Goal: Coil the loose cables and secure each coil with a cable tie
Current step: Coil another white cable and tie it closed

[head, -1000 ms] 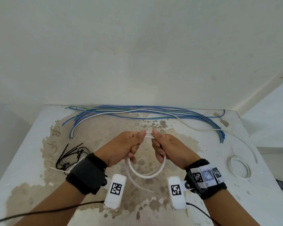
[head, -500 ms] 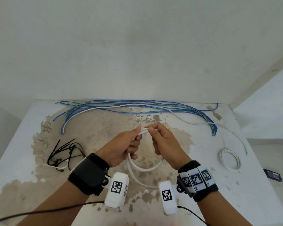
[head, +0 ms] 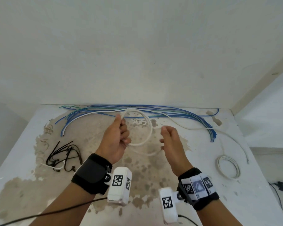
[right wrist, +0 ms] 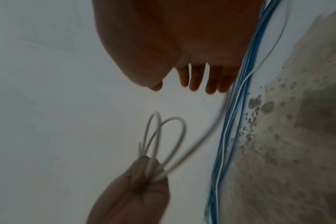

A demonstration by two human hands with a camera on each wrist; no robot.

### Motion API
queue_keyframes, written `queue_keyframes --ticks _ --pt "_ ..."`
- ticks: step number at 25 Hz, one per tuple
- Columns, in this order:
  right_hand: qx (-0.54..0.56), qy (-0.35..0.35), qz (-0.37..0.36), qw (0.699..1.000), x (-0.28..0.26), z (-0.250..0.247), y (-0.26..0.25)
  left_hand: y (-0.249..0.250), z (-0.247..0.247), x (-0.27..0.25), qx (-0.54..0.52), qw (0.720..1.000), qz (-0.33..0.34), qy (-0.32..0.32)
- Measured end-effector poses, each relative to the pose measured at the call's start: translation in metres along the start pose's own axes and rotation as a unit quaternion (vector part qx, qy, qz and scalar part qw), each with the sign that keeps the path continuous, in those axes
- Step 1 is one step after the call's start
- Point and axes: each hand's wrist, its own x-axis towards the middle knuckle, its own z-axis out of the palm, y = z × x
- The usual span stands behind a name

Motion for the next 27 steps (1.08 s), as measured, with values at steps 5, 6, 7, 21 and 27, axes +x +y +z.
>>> queue_keyframes --ticks 5,6,7,21,27 --pt "0.019 -0.133 0.187 0.973 -0.01 0.002 0.015 -0.006 0.006 0.004 -0.157 0.985 0.065 0.018" --pt "0.125 -0.166 0.206 0.956 -0.011 0.004 0.01 -0.008 0.008 0.003 -0.161 0.985 0.062 0.018" --pt "0.222 -0.172 0.206 0.937 -0.01 0.004 0.001 -0.01 0.011 0.003 -0.153 0.986 0.056 0.019" --pt "0.15 -0.097 0.052 0.983 0.006 0.027 -0.005 -0.017 0.004 -0.01 -0.127 0.991 0.003 -0.042" --pt "0.119 -0.051 0.023 0.991 0.012 0.027 -0.008 -0.015 0.004 -0.012 -0.159 0.984 -0.016 -0.082"
